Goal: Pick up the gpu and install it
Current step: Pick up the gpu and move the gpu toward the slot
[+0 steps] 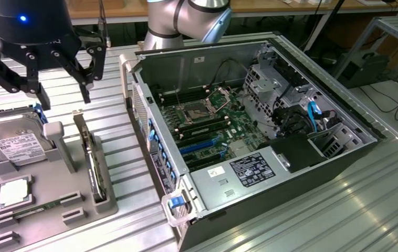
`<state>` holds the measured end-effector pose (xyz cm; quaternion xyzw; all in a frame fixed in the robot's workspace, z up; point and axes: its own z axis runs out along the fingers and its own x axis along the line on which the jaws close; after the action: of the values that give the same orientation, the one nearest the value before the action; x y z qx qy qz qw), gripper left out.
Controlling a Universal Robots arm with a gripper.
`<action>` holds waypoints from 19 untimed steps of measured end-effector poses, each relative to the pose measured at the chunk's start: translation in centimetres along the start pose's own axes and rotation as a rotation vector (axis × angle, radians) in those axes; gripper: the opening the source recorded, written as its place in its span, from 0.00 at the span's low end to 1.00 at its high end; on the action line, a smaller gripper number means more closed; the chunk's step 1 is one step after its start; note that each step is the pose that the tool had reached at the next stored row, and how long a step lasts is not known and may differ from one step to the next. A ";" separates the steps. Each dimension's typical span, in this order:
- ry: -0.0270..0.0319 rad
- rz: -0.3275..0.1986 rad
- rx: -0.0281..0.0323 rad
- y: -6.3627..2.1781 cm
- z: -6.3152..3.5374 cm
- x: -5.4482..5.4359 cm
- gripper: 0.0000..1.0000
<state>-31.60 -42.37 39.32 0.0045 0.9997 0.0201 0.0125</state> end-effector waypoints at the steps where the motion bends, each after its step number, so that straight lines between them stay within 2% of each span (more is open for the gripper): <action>1: 0.0005 -0.014 -0.0004 0.00 0.01 0.0 0.60; 4: 0.0011 -0.029 -0.0009 -0.16 0.03 0.0 0.60; 19: 0.0013 -0.034 -0.0009 -0.47 0.90 0.0 0.60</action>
<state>-31.58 -42.80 38.40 -0.0124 0.9996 0.0204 0.0122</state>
